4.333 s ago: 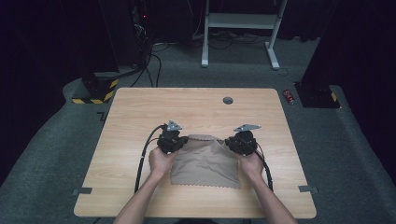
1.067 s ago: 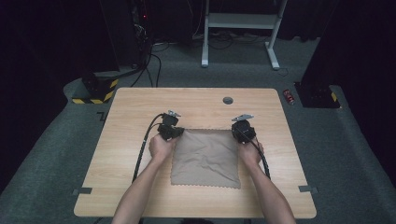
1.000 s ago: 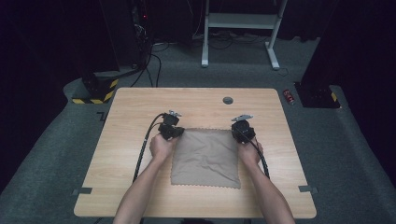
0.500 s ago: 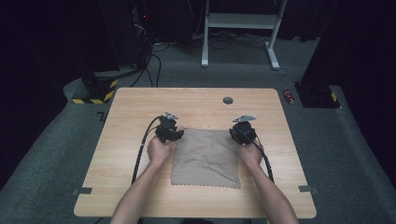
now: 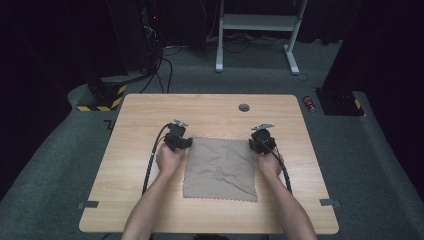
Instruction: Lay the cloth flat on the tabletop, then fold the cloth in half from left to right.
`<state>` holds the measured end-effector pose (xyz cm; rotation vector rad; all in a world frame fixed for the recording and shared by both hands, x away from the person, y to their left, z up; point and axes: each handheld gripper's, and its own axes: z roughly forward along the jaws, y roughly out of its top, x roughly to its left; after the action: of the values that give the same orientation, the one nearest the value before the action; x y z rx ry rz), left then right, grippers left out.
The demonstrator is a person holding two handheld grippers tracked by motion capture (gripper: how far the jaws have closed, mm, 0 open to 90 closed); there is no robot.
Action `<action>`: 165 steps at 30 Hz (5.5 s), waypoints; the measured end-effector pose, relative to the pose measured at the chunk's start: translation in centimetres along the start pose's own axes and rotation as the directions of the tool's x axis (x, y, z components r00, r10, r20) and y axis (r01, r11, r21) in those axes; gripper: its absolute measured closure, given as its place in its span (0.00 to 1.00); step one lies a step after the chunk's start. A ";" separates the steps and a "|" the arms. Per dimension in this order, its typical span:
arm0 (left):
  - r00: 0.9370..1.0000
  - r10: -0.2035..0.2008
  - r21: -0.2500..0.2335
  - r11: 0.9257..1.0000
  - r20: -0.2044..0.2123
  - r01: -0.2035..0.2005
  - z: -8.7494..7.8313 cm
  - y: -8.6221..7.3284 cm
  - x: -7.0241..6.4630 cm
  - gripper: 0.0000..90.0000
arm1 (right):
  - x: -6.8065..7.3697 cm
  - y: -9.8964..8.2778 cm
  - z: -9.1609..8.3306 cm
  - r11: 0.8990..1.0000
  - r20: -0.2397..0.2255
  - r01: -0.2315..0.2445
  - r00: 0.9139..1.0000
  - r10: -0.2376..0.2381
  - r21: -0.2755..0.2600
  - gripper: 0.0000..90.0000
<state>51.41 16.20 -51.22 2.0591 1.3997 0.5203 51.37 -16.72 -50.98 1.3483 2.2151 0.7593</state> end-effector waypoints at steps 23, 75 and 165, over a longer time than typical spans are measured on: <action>0.988 0.088 -0.029 0.996 0.125 -0.085 -4.7 -5.7 -2.6 0.51 | 1.1 -2.4 -1.9 0.998 -0.097 0.059 0.993 -0.061 -0.027 0.92; 0.987 0.083 -0.138 0.988 0.134 -0.064 -6.4 -9.0 -3.3 0.44 | 7.6 -7.0 -7.3 0.982 -0.246 0.122 0.957 -0.155 -0.143 0.74; 0.990 -0.001 0.024 1.000 0.141 -0.002 0.1 1.5 0.2 1.00 | 24.4 -6.4 -7.0 0.864 -0.387 0.433 0.773 -0.503 -0.259 0.99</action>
<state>52.58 15.95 -50.36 2.0724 1.3286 0.3513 32.28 1.16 -51.86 0.5179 2.6171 1.0918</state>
